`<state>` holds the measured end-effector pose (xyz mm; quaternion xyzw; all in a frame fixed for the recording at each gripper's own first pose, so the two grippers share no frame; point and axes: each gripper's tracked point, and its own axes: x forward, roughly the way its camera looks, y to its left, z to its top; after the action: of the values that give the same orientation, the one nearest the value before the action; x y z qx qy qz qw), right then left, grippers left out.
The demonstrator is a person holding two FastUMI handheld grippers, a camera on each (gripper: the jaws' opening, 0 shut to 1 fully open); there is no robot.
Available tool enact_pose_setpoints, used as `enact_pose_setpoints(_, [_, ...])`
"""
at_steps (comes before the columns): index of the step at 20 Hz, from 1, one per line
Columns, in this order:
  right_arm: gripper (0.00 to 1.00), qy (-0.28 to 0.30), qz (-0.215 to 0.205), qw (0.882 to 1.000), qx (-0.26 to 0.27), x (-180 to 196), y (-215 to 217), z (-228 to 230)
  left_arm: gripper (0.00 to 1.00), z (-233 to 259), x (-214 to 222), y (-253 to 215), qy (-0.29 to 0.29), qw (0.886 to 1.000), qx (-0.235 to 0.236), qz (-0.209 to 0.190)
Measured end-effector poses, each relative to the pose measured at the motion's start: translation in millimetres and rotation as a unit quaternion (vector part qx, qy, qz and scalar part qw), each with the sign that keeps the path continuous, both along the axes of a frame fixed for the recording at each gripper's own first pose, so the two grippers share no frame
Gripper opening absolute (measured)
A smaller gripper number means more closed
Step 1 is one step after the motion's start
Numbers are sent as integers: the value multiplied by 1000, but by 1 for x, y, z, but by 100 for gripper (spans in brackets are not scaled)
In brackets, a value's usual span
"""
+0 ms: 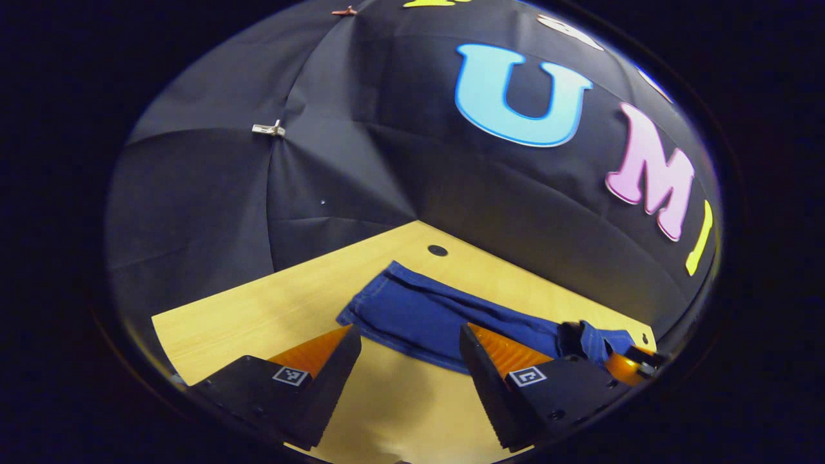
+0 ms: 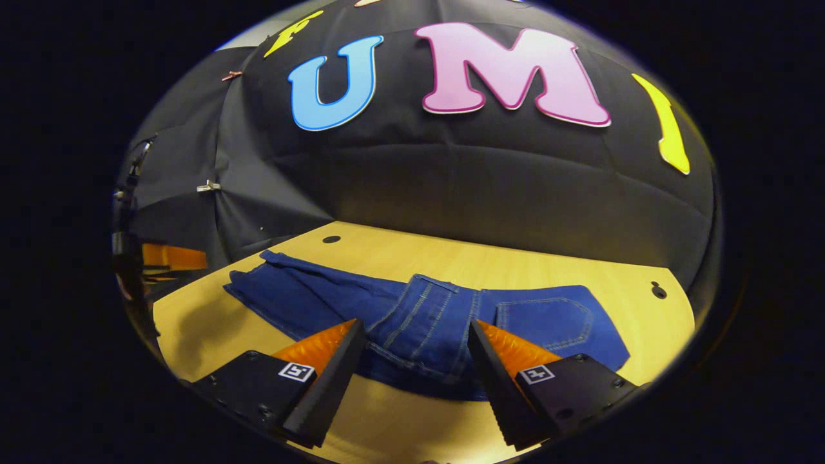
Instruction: Grasp the waist and the cuffs of the jeans and fold them to make the two legs overlap; first hold the waist and fold one-third of the jeans toward the cuffs, then hold the cuffs and fold the remaining one-third in the same direction to finish folding.
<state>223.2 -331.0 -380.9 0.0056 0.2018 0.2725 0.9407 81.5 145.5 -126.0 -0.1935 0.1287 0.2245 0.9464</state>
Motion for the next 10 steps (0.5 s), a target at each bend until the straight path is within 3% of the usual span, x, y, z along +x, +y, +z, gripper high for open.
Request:
enact_pose_setpoints(3, [98,-6,-18,1000,-3,-12,-27,1,97,-30,28,44,32,999,2,24])
enact_pose_setpoints(6, [98,5,-27,1000,-8,-25,-46,-4,97,-59,47,54,59,998,-19,32])
enact_pose_setpoints(10, [98,18,-38,999,-29,-36,-65,-16,97,-86,52,59,118,992,7,45])
